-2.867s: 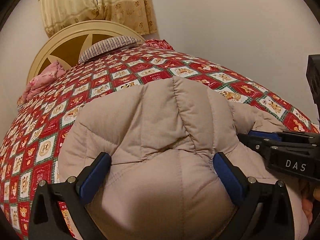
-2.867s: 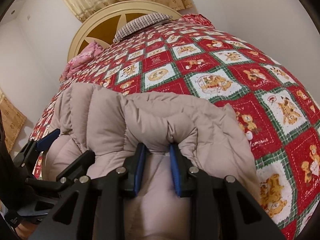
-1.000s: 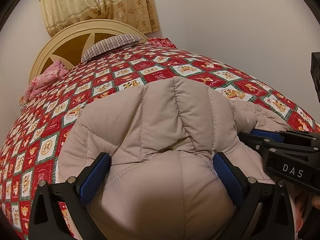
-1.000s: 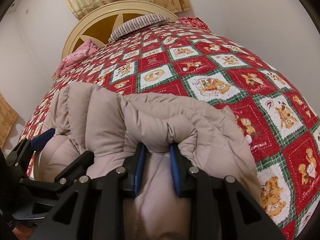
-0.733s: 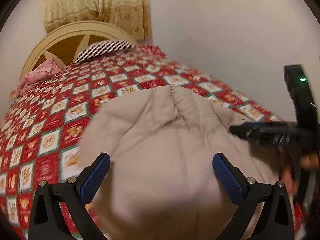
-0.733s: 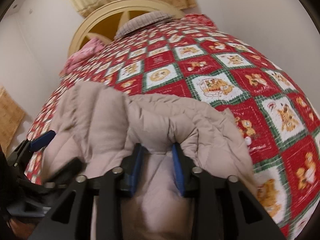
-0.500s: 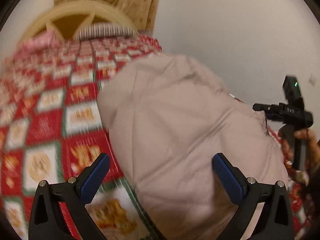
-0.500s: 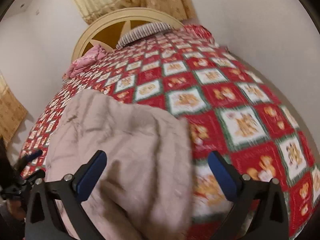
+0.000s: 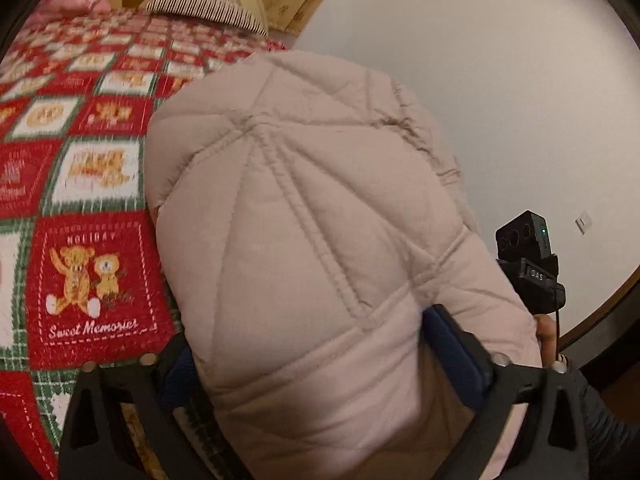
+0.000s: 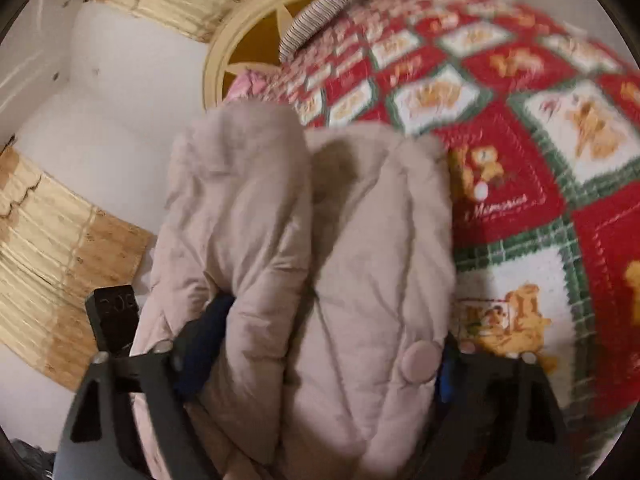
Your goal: Fold large clothes
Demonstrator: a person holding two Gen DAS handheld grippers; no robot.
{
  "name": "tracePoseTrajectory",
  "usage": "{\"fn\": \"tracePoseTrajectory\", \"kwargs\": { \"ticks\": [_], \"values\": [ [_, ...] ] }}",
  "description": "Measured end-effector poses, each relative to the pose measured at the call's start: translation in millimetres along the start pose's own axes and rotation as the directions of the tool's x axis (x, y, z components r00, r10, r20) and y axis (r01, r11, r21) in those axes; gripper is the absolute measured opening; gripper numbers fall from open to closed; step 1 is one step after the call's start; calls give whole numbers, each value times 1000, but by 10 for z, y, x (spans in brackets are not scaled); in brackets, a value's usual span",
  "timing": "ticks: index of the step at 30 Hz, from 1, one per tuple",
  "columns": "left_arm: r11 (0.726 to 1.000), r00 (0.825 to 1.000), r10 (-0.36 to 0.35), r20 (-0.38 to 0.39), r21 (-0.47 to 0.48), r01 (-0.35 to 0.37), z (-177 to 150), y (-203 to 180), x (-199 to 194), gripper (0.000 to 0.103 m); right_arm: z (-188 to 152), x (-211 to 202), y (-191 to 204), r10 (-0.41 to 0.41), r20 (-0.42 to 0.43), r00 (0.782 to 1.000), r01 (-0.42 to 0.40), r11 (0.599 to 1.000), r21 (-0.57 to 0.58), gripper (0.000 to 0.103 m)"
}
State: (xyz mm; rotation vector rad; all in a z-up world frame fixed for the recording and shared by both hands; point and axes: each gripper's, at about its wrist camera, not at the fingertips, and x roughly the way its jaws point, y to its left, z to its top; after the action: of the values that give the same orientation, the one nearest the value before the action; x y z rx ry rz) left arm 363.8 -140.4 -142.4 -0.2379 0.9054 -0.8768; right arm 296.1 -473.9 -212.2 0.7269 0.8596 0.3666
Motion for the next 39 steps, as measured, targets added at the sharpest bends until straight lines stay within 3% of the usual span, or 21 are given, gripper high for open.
{"fn": "tracePoseTrajectory", "kwargs": {
  "ticks": [1, 2, 3, 6, 9, 15, 22, 27, 31, 33, 39],
  "values": [
    [1000, 1000, 18, 7, 12, -18, 21, -57, -54, 84, -13, -7, 22, 31, 0, 1000, -31, 1000, 0, 59],
    [1000, 1000, 18, 13, 16, -18, 17, -46, -109, 71, -34, -46, 44, 66, 16, 998, -66, 998, 9, 46],
    [1000, 1000, 5, 24, 15, -6, 29, -57, -200, 62, -52, -96, 81, 76, 33, 997, -77, 997, 9, 40],
    [998, 998, 23, 55, 58, -26, 57, -122, -524, 52, -78, -149, 246, 75, 47, 996, -75, 997, 1, 32],
    [995, 992, 49, 113, 76, -58, 70, -136, -972, 49, -85, -112, 596, 101, 47, 994, -98, 994, -53, 29],
    [980, 962, 160, 220, 81, -182, 17, -5, -1863, 48, -44, 282, 1430, 219, 17, 976, -215, 968, -129, 24],
    [945, 908, 315, 275, 0, -327, -250, 448, -2641, 47, -169, 1103, 2312, 315, -98, 944, -328, 925, -190, 23],
    [907, 866, 415, 280, -60, -416, -437, 888, -2999, 47, -377, 1717, 2763, 345, -181, 921, -379, 902, -205, 23],
    [862, 826, 503, 254, -78, -501, -573, 1238, -3096, 48, -580, 2062, 2982, 341, -229, 912, -388, 898, -208, 23],
    [832, 802, 553, 225, -109, -544, -670, 1435, -3103, 54, -681, 2278, 3071, 329, -257, 909, -383, 901, -205, 23],
    [786, 765, 618, 182, -192, -588, -965, 1639, -3223, 77, -836, 2549, 3134, 313, -309, 898, -376, 911, -169, 24]
  ]
}}
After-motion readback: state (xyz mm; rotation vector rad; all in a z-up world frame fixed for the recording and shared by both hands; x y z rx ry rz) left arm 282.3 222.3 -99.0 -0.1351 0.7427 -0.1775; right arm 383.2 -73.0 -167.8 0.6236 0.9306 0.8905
